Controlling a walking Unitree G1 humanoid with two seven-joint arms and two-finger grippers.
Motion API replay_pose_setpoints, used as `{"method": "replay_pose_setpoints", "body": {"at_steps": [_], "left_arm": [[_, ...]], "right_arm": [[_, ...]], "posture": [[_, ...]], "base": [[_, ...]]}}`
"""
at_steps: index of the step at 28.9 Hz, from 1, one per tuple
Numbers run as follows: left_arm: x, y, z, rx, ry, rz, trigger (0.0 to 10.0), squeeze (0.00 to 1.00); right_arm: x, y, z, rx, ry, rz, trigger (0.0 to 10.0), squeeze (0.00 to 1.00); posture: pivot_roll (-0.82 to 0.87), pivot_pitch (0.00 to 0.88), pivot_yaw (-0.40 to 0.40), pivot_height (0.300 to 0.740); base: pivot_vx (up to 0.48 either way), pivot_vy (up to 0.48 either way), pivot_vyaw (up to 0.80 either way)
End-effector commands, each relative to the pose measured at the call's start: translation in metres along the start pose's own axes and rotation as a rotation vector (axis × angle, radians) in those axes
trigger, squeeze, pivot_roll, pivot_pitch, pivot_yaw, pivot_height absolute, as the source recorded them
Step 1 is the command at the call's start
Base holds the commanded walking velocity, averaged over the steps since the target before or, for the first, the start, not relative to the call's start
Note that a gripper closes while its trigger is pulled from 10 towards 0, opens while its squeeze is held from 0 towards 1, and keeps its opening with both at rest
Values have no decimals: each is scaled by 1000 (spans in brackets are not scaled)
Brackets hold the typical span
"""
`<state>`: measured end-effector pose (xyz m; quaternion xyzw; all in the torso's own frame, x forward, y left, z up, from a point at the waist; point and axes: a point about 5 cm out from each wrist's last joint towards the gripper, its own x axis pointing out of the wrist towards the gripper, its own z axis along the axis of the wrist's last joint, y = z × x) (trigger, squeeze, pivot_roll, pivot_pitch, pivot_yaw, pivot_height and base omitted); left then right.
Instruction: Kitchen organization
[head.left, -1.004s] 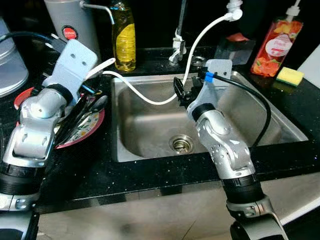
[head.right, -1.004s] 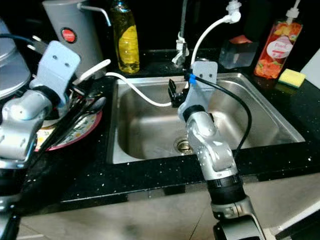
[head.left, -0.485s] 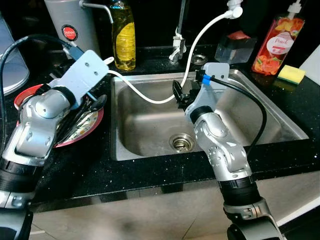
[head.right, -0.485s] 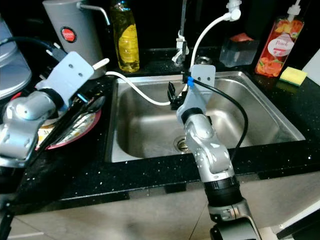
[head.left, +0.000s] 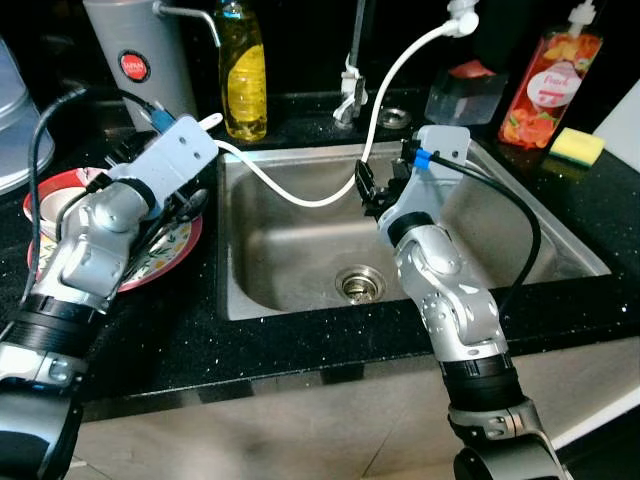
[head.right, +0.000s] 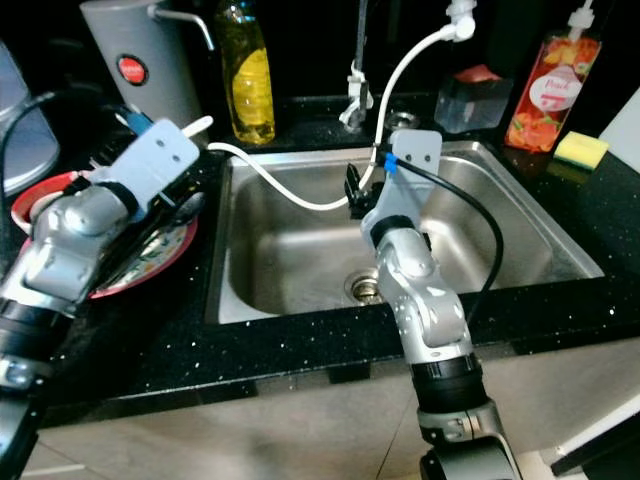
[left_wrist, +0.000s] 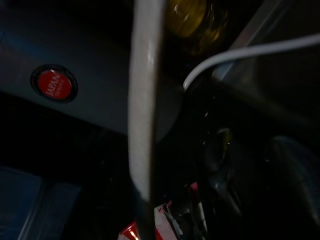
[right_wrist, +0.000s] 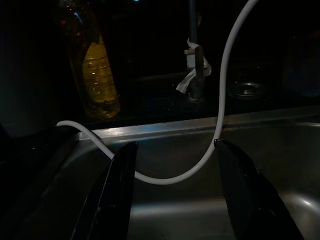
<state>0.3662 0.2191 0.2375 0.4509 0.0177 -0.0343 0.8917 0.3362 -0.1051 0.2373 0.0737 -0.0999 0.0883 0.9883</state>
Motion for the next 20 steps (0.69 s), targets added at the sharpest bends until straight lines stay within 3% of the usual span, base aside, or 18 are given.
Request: {"method": "replay_pose_setpoints", "body": {"at_steps": [1,9,15,16,17,20], "left_arm": [[4,-3,6,19,-23,13,0,0],[5,-4,12,-14,-70,78,0,0],[-5,4,28,81,-190,270,0,0],[-10,10,36,128,-241,342,8588,0],[-18,19,47,138,-315,419,10000,0],[-27,25,60,133,-403,477,10000,0]], "right_arm": [[-1,-2,4,2,-16,-5,10000,0],[-2,-5,6,-1,-23,-17,10000,0],[-4,-6,4,-4,-17,-19,10000,0],[-4,-6,4,-2,-18,-19,10000,0],[-4,-6,4,-1,-19,-15,10000,0],[-3,-6,4,-4,-20,-10,10000,0]], "posture": [[52,0,29,740],[44,0,30,740],[44,0,28,740],[45,0,27,740],[46,0,28,740],[49,0,30,740]], "base": [[0,0,0],[0,0,0],[0,0,0],[0,0,0],[0,0,0],[0,0,0]]}}
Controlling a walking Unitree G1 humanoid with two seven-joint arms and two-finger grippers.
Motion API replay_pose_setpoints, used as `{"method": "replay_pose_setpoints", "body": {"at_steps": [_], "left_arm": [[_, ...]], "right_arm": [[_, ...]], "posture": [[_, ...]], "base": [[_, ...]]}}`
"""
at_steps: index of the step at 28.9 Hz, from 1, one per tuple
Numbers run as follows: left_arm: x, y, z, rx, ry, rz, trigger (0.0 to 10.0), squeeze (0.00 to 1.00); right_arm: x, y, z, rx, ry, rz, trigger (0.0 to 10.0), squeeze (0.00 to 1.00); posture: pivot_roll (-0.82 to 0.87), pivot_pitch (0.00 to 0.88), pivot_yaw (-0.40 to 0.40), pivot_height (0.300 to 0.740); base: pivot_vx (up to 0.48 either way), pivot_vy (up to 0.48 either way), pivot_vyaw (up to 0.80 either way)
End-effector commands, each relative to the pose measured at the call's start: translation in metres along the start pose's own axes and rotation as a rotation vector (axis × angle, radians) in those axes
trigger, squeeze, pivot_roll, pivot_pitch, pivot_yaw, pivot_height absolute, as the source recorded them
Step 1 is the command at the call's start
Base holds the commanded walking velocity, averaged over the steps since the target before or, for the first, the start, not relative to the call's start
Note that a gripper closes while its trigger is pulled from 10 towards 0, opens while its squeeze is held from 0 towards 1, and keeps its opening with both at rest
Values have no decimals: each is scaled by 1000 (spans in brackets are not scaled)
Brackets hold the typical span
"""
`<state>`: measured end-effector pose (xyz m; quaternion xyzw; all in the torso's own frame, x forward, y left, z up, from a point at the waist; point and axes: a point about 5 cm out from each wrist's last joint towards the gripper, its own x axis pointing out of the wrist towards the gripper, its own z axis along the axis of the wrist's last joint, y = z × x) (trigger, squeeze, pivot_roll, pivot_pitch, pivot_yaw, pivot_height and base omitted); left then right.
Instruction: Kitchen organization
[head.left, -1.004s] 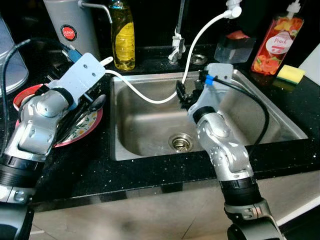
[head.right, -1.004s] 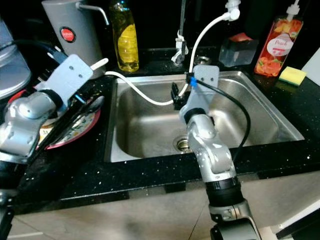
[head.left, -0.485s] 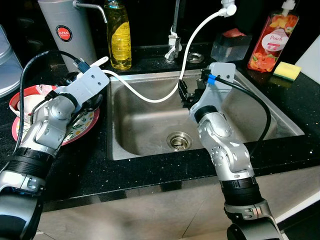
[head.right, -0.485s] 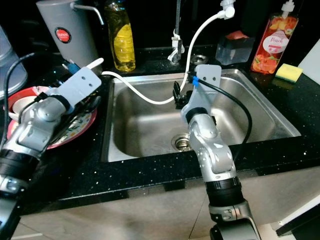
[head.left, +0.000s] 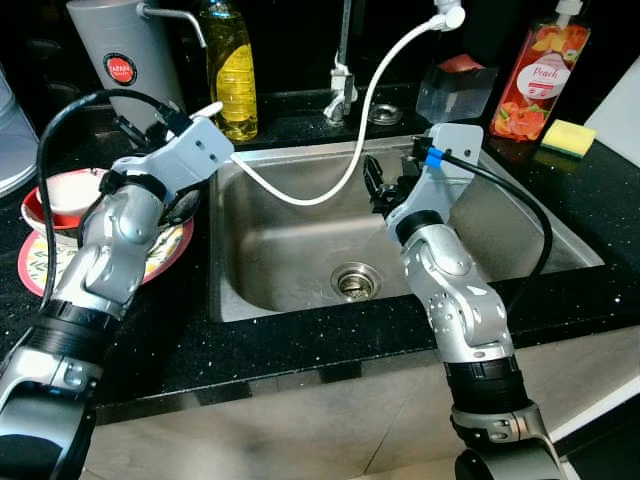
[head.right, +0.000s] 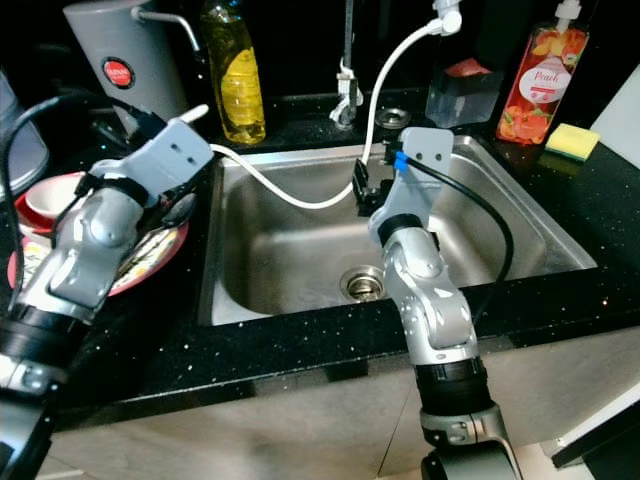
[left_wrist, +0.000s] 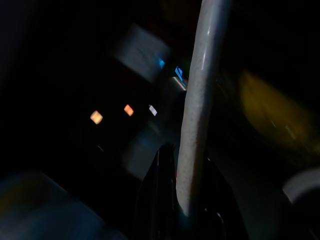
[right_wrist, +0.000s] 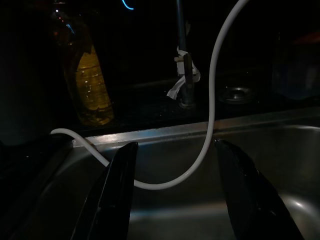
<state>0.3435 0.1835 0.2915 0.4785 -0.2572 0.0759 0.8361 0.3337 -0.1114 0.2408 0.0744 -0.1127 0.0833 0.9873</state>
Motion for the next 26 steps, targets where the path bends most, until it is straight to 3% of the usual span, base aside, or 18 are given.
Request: {"method": "replay_pose_setpoints", "body": {"at_steps": [1,4,5,6,8,9,10,13,15,16,17,20,21,22,24,26], "left_arm": [[0,10,9,1,-63,53,10000,0],[2,15,24,-24,-143,84,10000,0],[4,19,35,-114,-180,100,10000,0],[4,19,35,-114,-180,100,10000,0],[10,21,41,-356,-157,95,10000,0],[10,21,41,-356,-157,95,10000,0],[11,21,42,-427,-148,85,10000,0],[15,23,52,-697,-174,22,10000,0],[15,22,63,-922,-216,-79,10000,0],[15,22,63,-922,-216,-79,10000,0],[15,17,68,-1063,-232,-153,10000,0],[17,10,72,-1223,-218,-218,10000,0],[17,10,72,-1223,-218,-218,10000,0],[20,5,76,-1303,-205,-269,10000,0],[21,3,77,-1323,-195,-294,10000,0],[25,-16,77,-1344,-99,-390,10000,0]], "right_arm": [[0,-1,-1,-1,6,-6,10000,0],[0,-1,0,2,6,-8,10000,0],[1,0,0,2,5,-1,10000,0],[1,0,0,2,5,-1,10000,0],[0,1,2,-3,-4,16,10000,0],[0,1,2,-3,-4,16,10000,0],[0,1,3,-5,-8,19,10000,0],[-2,3,11,-2,-51,64,10000,0],[-5,9,17,-4,-90,134,10000,0],[-5,9,17,-4,-90,134,10000,0],[-7,13,21,2,-113,174,10000,0],[-10,18,26,11,-138,218,10000,0],[-10,18,26,11,-138,218,10000,0],[-10,22,28,4,-143,242,10000,0],[-11,23,28,0,-143,250,10000,0],[-10,24,27,-11,-139,257,10000,0]], "posture": [[51,0,21,740],[51,0,17,740],[48,0,19,740],[48,0,19,740],[40,0,20,740],[40,0,20,740],[39,0,20,740],[37,0,13,740],[36,0,15,740],[36,0,15,740],[34,0,16,740],[29,0,12,740],[29,0,12,740],[31,0,10,740],[31,0,10,740],[27,0,16,740]], "base": [[0,0,0],[0,0,0],[0,0,0],[0,0,0],[0,0,0],[0,0,0],[0,0,0],[0,0,0],[0,0,0],[0,0,0],[0,0,0],[0,0,0],[0,0,0],[0,0,0],[0,0,0],[0,0,0]]}}
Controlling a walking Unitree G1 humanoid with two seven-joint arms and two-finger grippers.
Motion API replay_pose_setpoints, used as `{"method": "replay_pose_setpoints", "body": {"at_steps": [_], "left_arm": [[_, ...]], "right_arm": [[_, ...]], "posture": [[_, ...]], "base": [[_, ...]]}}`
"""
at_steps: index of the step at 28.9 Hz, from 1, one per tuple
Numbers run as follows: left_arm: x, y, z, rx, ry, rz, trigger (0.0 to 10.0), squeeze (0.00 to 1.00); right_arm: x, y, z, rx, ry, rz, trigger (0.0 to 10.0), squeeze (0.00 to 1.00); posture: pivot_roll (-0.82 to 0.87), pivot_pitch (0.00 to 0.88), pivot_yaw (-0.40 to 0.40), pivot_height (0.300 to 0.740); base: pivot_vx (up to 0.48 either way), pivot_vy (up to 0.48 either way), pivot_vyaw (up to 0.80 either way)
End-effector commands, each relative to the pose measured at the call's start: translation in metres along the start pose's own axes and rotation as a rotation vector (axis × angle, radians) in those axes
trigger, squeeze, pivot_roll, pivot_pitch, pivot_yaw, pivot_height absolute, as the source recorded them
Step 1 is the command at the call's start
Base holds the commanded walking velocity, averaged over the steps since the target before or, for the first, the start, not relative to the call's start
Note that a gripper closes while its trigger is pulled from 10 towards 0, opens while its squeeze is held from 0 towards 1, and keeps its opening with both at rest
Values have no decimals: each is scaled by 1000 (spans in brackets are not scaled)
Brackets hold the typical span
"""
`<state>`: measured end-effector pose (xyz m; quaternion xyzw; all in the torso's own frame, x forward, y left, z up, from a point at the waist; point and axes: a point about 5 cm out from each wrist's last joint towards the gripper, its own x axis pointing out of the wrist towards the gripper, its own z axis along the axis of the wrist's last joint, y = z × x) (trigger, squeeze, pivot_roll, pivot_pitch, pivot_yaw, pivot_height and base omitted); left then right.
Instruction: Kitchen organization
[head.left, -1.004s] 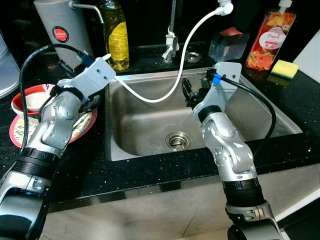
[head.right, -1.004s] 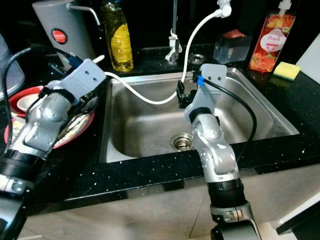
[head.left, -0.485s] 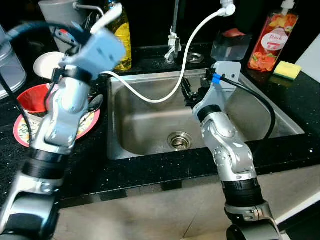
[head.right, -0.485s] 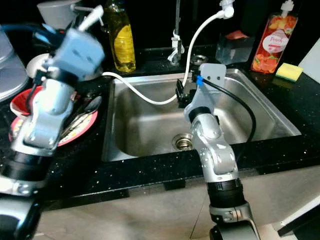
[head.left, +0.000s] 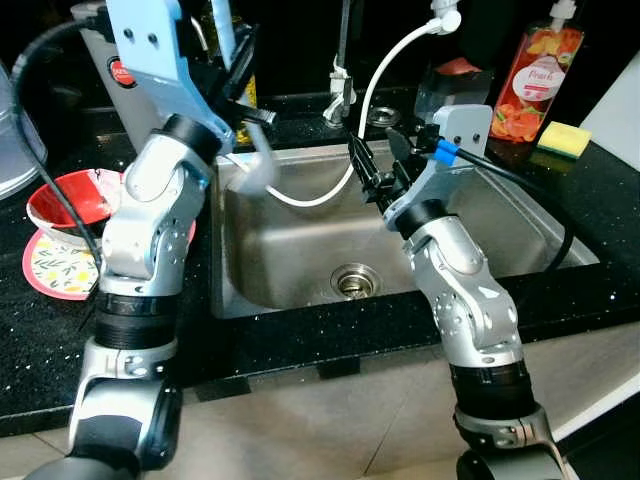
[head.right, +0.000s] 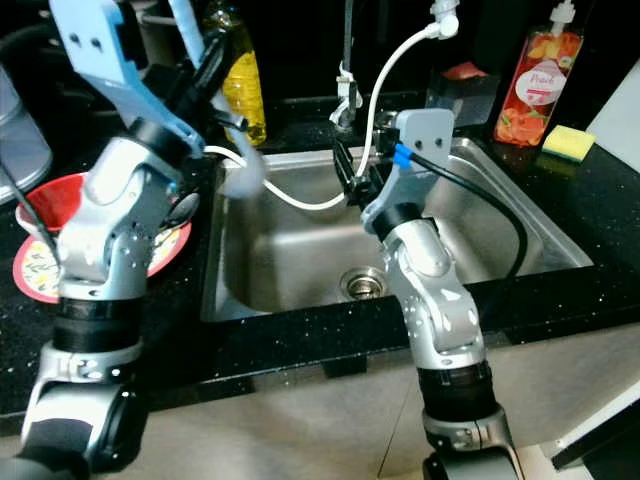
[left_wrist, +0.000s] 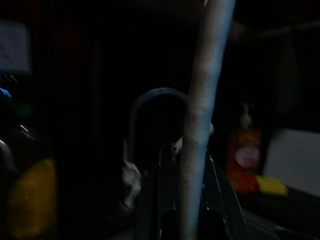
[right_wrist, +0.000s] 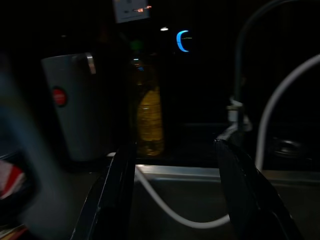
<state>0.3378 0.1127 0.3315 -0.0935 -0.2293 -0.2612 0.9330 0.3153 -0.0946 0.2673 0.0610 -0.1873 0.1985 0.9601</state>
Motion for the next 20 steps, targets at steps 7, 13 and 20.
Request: {"method": "replay_pose_setpoints", "body": {"at_steps": [7,13,20], "left_arm": [[8,-17,-12,-352,58,-120,10000,0],[3,-21,-2,-373,-9,-187,10000,0],[0,-24,3,-371,-27,-220,10000,0]], "right_arm": [[-10,14,-15,-65,88,139,10000,0],[-14,18,-19,-57,101,160,10000,1000],[-16,20,-17,-54,89,190,10000,1000]], "posture": [[17,0,17,740],[10,0,32,740],[7,0,38,740]], "base": [[0,0,0],[0,0,0],[0,0,0]]}}
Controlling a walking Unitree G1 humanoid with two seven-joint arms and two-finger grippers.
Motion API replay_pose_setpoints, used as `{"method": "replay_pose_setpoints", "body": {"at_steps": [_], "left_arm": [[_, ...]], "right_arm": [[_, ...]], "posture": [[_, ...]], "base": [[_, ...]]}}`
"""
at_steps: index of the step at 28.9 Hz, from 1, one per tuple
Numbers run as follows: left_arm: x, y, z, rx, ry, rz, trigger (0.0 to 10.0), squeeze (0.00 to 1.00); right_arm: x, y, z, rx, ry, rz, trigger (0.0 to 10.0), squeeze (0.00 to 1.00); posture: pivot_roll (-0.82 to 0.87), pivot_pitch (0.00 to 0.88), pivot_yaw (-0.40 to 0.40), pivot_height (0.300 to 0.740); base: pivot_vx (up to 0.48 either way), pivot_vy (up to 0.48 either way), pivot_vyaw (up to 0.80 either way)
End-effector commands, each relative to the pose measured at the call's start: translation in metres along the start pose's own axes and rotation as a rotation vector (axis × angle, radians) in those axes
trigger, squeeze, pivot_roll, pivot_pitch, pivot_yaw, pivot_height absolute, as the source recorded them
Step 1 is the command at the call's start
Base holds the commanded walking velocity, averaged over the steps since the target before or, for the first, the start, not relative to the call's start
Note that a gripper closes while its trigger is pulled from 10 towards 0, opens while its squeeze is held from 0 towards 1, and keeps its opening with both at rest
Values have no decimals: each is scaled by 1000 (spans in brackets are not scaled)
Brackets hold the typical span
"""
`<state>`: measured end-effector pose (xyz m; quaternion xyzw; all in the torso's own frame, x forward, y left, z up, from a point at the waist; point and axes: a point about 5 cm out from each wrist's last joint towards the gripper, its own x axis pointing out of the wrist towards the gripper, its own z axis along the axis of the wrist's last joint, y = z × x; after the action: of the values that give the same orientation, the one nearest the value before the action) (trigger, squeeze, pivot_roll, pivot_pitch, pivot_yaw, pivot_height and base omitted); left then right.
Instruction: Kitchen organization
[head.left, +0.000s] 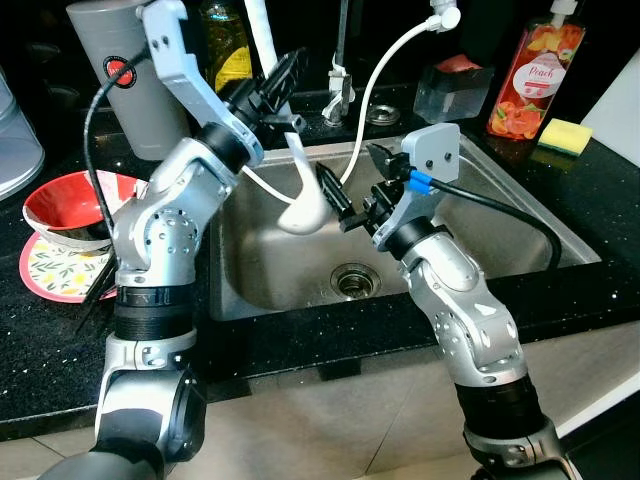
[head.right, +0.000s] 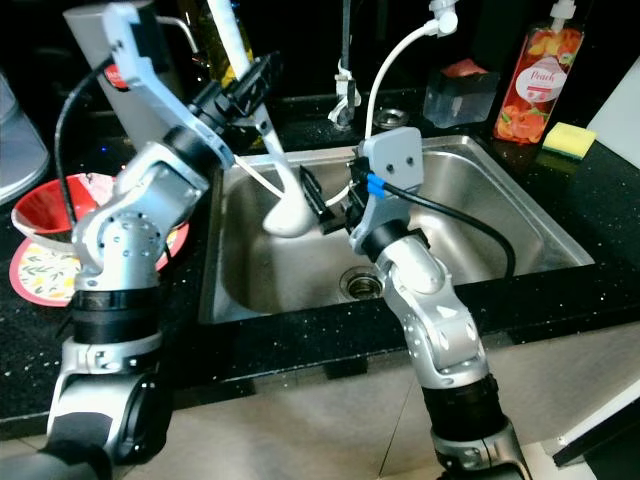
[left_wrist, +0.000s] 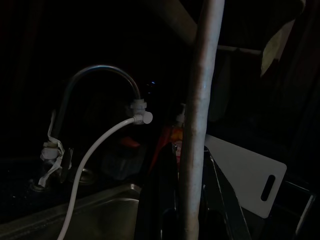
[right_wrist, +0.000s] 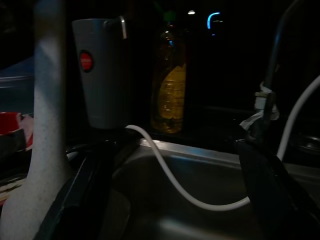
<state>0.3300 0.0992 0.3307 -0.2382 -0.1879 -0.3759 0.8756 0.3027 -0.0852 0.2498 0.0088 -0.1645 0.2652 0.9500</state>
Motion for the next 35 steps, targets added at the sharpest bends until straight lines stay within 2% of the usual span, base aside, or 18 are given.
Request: {"method": "replay_pose_setpoints", "body": {"at_steps": [1,6,7,8,9,11,12,16,18,25,35], "left_arm": [[2,-9,-2,15,8,-49,10000,0],[0,-12,-18,137,98,-68,10000,0],[-1,-15,-26,227,149,-96,10000,0],[-1,-15,-26,227,149,-96,10000,0],[-5,-19,-32,298,186,-145,10000,0],[-6,-18,-32,288,184,-139,10000,0],[-5,-17,-28,256,159,-122,10000,0],[-2,-18,-24,228,128,-128,10000,0],[0,-21,-18,187,85,-136,10000,0],[-1,-24,-7,122,7,-164,10000,0],[-5,-21,-13,148,48,-151,10000,0]], "right_arm": [[-1,7,1,32,-1,48,10000,1000],[-4,9,16,89,-72,81,10000,1000],[-4,7,18,88,-81,69,10000,365],[-4,7,18,88,-81,69,10000,365],[-4,-1,18,82,-87,8,10000,0],[-5,-2,19,85,-90,2,10000,0],[-7,4,20,97,-84,60,10000,0],[-11,20,15,103,-47,186,10000,0],[-14,29,4,101,9,229,10000,0],[-15,30,-5,109,54,226,10000,0],[-11,15,-7,87,61,110,10000,0]], "posture": [[6,0,36,740],[2,0,37,740],[-10,0,47,740],[-10,0,47,740],[-10,0,47,740],[-10,0,47,740],[-10,0,47,740],[-25,0,57,740],[-26,0,57,740],[-24,0,54,740],[-16,0,49,740]], "base": [[0,0,0],[0,0,0],[0,0,0],[0,0,0],[0,0,0],[0,0,0],[0,0,0],[0,0,0],[0,0,0],[0,0,0],[0,0,0]]}}
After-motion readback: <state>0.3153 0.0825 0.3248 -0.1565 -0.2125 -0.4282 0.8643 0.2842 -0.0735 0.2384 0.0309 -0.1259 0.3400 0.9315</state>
